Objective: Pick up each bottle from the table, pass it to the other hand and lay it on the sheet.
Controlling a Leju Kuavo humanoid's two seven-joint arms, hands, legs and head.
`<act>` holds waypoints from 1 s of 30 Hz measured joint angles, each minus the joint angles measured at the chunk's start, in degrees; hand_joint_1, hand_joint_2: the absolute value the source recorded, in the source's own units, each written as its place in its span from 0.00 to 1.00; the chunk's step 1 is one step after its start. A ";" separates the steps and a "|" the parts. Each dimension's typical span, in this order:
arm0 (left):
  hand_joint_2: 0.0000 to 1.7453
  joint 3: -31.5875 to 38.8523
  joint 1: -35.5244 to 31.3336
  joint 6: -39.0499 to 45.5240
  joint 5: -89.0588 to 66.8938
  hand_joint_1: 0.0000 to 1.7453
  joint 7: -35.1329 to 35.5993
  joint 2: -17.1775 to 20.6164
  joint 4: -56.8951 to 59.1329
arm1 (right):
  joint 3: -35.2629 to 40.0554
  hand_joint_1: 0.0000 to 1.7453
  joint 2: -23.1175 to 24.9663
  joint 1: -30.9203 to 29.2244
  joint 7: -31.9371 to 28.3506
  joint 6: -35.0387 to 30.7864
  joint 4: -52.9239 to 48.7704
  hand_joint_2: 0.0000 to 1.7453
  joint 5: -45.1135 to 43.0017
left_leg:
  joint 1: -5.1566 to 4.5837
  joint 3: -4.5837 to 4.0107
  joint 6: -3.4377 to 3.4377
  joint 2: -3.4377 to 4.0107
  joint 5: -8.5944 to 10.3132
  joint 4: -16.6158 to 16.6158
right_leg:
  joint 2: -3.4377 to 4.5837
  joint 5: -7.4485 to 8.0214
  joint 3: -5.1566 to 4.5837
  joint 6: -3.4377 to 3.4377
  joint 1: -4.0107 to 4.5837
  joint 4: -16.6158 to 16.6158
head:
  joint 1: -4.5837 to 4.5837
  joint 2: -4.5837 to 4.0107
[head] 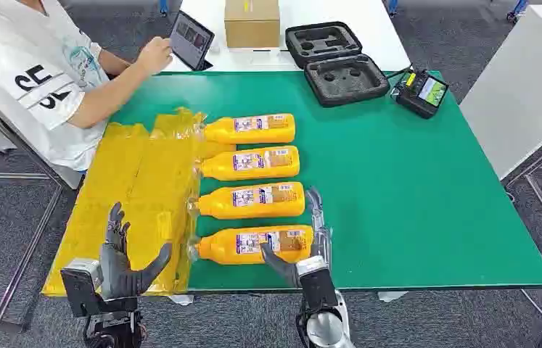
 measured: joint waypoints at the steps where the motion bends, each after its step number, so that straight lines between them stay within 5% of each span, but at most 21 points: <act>1: 1.00 0.00 -0.03 0.05 0.04 0.00 0.04 0.04 0.04 | 0.00 0.00 0.00 0.02 0.02 0.00 0.00 1.00 -0.06 | 0.00 0.00 0.00 0.00 0.00 0.00 | 0.00 0.00 0.00 0.00 0.00 0.00 | -0.02 0.00; 18: 1.00 0.42 1.90 -0.15 -0.61 0.00 1.20 0.07 -1.20 | 0.50 0.00 -0.87 0.61 4.83 -1.05 -0.09 1.00 10.85 | 0.00 -0.01 0.00 0.00 -0.01 0.00 | 0.00 -0.01 0.00 0.00 0.00 0.00 | 0.00 0.00; 26: 1.00 1.25 2.90 -0.85 -1.05 0.00 1.07 -0.26 -1.88 | 2.08 0.00 -1.62 0.35 11.00 1.25 -0.88 1.00 19.79 | 0.00 -0.01 0.00 0.00 -0.01 0.00 | 0.00 -0.01 0.00 0.00 0.00 0.00 | -0.02 0.00; 30: 1.00 1.38 3.19 -0.61 -2.89 0.00 0.59 -0.55 -2.30 | 3.30 0.00 -2.36 0.52 19.18 5.01 -3.20 1.00 28.64 | 0.00 0.00 0.00 0.00 -0.01 0.00 | 0.00 -0.01 0.00 0.00 0.00 0.00 | 0.00 0.00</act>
